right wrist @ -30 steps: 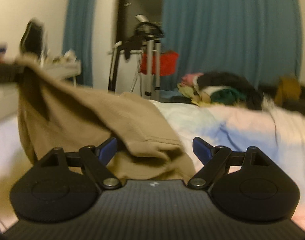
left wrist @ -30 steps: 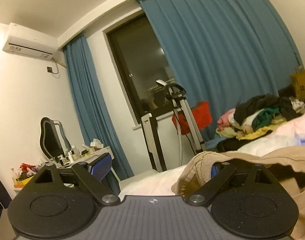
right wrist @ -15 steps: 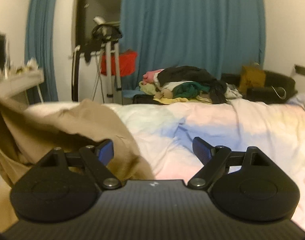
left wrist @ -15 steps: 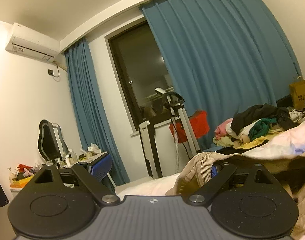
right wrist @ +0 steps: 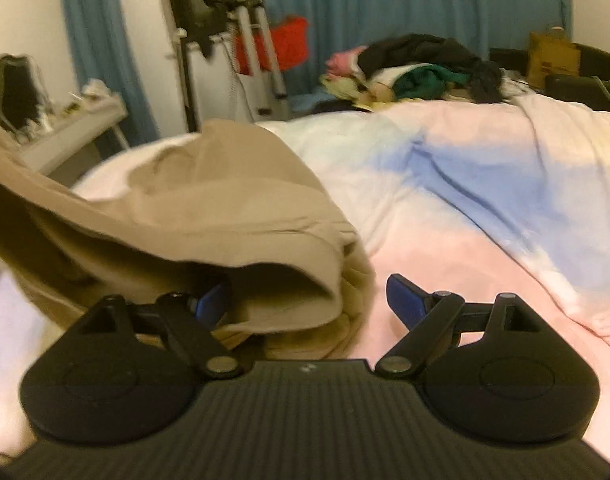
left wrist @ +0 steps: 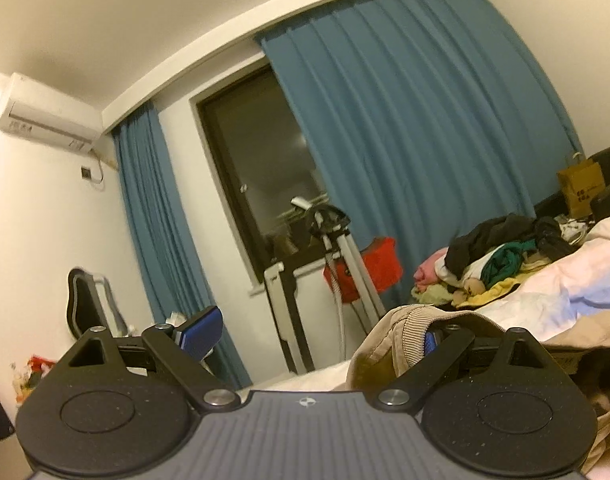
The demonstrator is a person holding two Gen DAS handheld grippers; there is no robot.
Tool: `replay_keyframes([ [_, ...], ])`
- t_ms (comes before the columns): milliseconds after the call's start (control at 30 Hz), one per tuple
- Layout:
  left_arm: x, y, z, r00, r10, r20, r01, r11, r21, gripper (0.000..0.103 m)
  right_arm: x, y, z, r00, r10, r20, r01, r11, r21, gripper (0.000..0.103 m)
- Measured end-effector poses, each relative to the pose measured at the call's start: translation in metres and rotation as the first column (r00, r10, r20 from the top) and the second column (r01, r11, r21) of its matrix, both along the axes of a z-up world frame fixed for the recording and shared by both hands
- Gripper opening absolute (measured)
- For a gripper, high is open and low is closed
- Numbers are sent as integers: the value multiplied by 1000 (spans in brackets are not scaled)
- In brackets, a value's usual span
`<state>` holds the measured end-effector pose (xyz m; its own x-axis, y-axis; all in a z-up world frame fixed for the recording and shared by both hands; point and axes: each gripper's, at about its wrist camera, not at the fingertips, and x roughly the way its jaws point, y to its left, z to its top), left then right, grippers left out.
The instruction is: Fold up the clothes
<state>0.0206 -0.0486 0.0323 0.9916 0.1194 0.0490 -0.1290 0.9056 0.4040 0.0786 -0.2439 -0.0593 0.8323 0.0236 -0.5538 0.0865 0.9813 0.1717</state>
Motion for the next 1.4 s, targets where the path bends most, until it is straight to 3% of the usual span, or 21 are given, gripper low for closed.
replay_keyframes([
  [67, 6, 4, -1, 999, 16, -33, -17, 1000, -23, 94, -1, -5, -1, 994, -102, 26, 102, 995, -12, 86],
  [267, 25, 6, -12, 989, 22, -149, -27, 999, -37, 94, -33, -42, 22, 938, -283, 201, 258, 956, 141, 86],
  [500, 40, -10, -40, 973, -3, -232, 22, 996, 81, 94, -43, -42, 37, 922, -255, 291, 225, 965, 132, 86],
  [600, 58, -12, -52, 960, 36, -278, -16, 997, 72, 94, -42, -40, 40, 929, -232, 288, 206, 971, 119, 86],
  [767, 81, 8, -50, 950, 121, -287, -138, 990, -38, 93, -30, -37, 28, 964, -185, 190, 174, 982, 73, 86],
  [867, 78, 26, -38, 950, 134, -282, -177, 975, -136, 93, -22, -34, 17, 982, -156, 107, 152, 987, 41, 86],
  [1000, 67, 39, -24, 958, 151, -244, -202, 959, -199, 93, -18, -32, 7, 991, -129, 47, 127, 991, 47, 86],
  [1200, 34, 63, 7, 970, 162, -181, -215, 917, -335, 95, -36, -22, 25, 979, -132, 155, 132, 991, 14, 86],
  [1333, 5, 79, 37, 980, 181, -82, -199, 881, -430, 98, -50, -24, 65, 947, -134, 291, 120, 991, 65, 85],
  [1400, -5, 83, 62, 981, 191, -33, -185, 871, -456, 98, -56, -25, 99, 925, -125, 359, 108, 992, 67, 86],
])
